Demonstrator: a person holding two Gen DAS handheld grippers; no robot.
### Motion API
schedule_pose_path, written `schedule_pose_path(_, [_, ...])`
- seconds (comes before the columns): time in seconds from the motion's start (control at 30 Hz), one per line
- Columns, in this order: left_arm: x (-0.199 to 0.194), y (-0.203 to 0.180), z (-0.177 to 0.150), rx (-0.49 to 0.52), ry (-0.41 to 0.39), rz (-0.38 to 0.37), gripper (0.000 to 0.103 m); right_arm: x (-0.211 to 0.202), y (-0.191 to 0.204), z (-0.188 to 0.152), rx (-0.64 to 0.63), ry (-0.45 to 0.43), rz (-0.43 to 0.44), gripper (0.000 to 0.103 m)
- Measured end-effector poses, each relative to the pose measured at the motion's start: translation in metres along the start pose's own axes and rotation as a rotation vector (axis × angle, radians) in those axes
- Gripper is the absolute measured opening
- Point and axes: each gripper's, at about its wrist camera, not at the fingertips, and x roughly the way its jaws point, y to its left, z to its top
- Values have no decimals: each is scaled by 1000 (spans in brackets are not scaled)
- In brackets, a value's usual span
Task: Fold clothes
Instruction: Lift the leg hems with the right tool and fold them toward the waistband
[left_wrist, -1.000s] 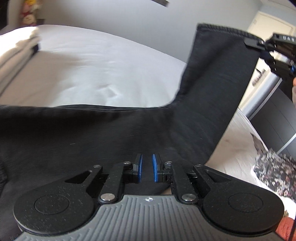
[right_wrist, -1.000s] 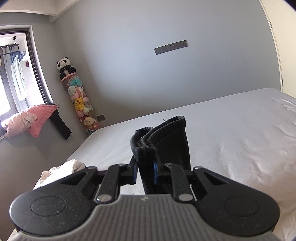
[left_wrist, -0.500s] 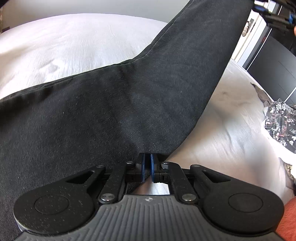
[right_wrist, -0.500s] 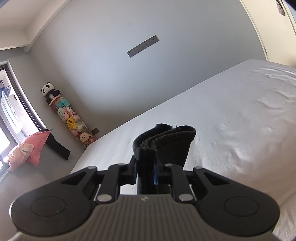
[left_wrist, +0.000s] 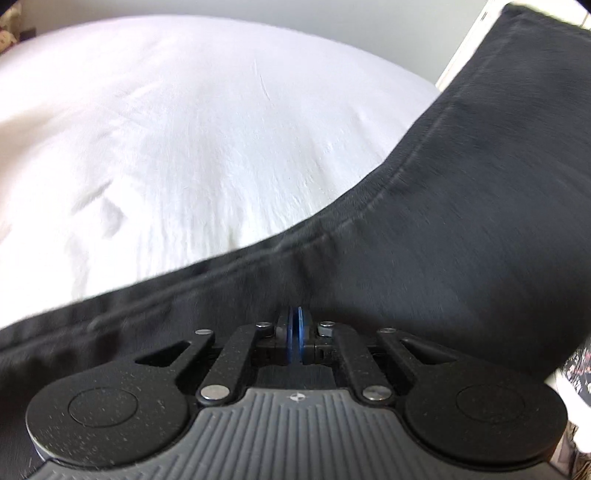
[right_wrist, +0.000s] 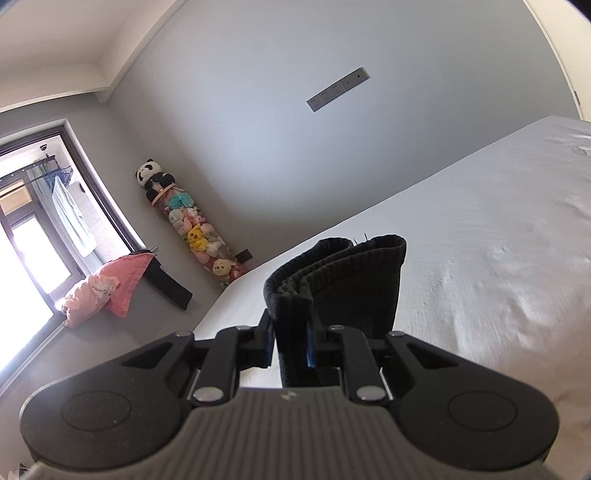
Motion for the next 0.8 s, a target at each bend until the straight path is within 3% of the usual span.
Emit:
schedule_pose_path(0.23, [28, 3, 19, -16, 72, 20, 1, 14, 19, -5, -66, 61, 55, 19])
schedule_pose_path(0.43, [24, 17, 16, -97, 48, -19, 1, 23, 38, -13, -88, 84, 81, 19])
schedule_pose_path(0.57, [-14, 26, -3, -114, -29, 7, 1, 28, 56, -21, -111, 98, 94, 19])
schedule_pose_path(0.8, [-107, 72, -55, -218, -147, 154, 1, 36, 91, -40, -148, 127, 124, 19])
